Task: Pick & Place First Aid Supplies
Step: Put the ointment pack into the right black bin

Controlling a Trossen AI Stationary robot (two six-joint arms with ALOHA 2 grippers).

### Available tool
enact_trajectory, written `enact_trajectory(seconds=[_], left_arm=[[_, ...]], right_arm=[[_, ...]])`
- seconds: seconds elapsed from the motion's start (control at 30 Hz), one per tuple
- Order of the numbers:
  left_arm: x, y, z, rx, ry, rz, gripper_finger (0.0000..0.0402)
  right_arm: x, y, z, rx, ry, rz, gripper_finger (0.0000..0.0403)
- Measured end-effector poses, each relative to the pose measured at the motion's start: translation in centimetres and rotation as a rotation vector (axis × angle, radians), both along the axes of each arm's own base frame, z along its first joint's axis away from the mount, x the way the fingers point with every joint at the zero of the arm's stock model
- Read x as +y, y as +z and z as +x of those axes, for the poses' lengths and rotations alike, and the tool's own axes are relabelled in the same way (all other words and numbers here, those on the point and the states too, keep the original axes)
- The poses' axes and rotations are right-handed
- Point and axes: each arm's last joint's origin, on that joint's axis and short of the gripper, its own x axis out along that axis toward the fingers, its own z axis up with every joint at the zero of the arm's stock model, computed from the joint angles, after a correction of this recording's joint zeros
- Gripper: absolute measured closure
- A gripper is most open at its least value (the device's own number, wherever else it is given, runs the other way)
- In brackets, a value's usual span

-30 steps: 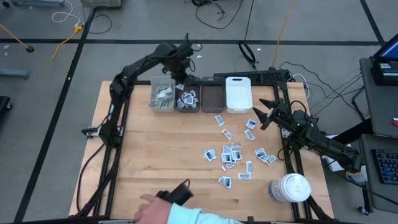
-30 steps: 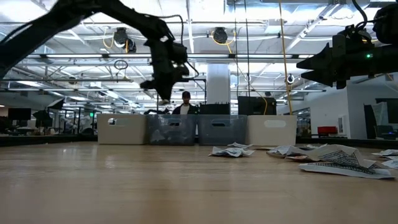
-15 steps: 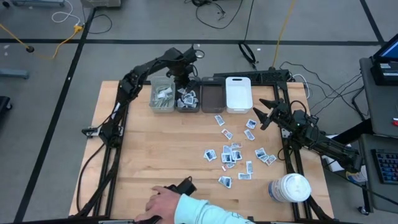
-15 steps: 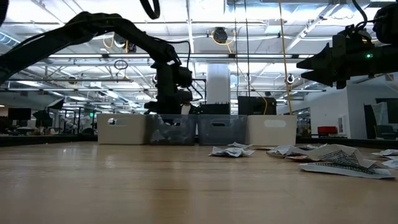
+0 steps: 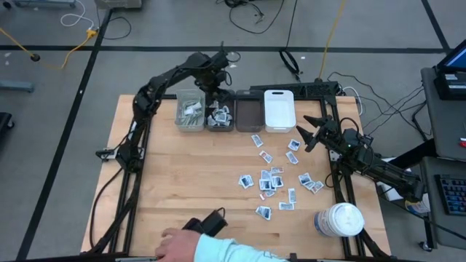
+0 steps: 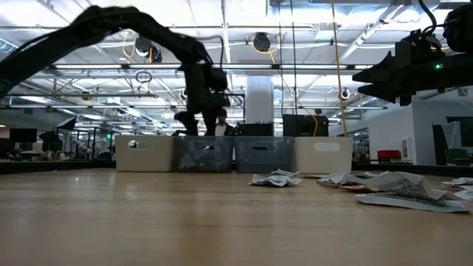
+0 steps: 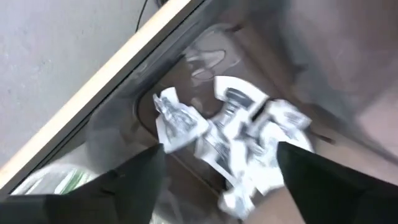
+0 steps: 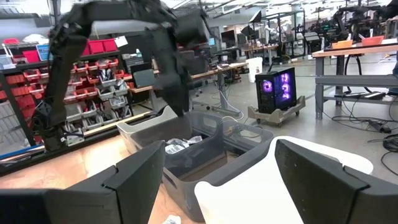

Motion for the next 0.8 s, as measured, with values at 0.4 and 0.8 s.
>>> enact_trajectory(seconds=[0.4, 0.8], left_arm=[[-6.4, 7.7, -6.1, -0.416, 0.003, 0.482, 0.0010], [-19.5, 5.0, -17.0, -0.880, -0.061, 0.832, 0.0009]], right_arm=[[0.0, 0.0, 0.0, 0.000, 0.000, 0.000, 0.0105], [0.0, 0.0, 0.0, 0.001, 0.000, 0.000, 0.0105]])
